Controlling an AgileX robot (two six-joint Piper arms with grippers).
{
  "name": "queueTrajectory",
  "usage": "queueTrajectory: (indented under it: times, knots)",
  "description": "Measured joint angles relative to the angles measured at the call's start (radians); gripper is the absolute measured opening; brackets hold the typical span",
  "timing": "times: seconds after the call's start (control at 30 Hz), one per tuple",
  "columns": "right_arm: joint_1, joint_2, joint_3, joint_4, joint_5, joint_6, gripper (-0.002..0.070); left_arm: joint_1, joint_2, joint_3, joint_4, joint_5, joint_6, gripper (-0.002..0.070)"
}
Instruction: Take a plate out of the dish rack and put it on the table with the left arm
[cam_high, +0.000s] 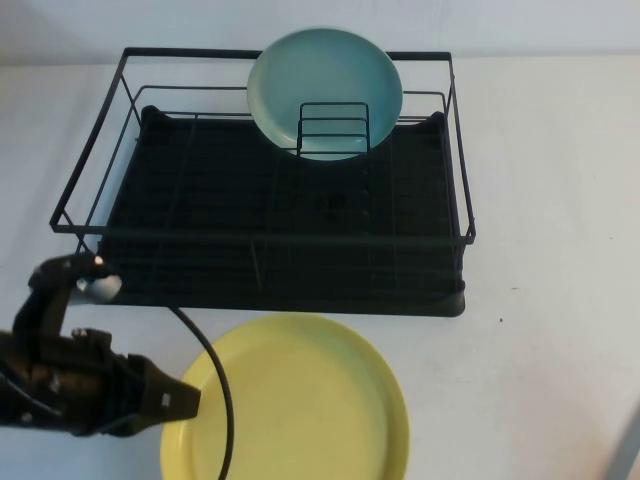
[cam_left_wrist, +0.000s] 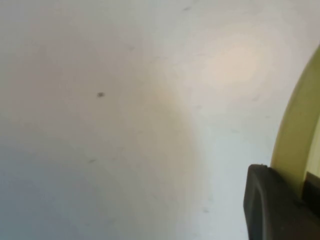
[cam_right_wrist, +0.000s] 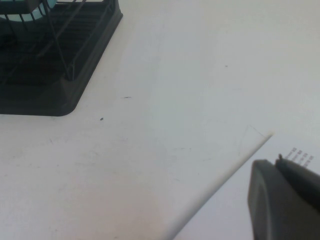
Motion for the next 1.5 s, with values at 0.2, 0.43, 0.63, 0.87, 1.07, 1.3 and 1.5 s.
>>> queueTrajectory:
  times: [0.2,0.43,0.63,0.87,1.07,1.3,1.5]
  knots:
    - [0.000,0.000,0.000,0.000,0.000,0.000,-0.0020,0.000,0.099,0.069,-0.045,-0.126,0.124,0.0002]
    - [0.000,0.000,0.000,0.000,0.000,0.000,-0.0020,0.000,0.265,0.071,-0.124,-0.155,0.255,0.0003]
    - [0.000,0.000,0.000,0.000,0.000,0.000,-0.0020,0.000,0.335,0.071,-0.142,-0.166,0.349,0.0081]
    - [0.000,0.000,0.000,0.000,0.000,0.000,-0.0020,0.002,0.333,0.062,-0.151,-0.151,0.406,0.0342]
    - [0.000,0.000,0.000,0.000,0.000,0.000,-0.0020,0.002,0.259,-0.016,-0.091,-0.115,0.369,0.0379]
    - [0.000,0.000,0.000,0.000,0.000,0.000,-0.0020,0.002,0.031,-0.178,0.116,-0.011,0.216,0.0131]
    - [0.000,0.000,0.000,0.000,0.000,0.000,-0.0021,0.002,-0.280,-0.208,0.162,-0.037,0.138,0.0009]
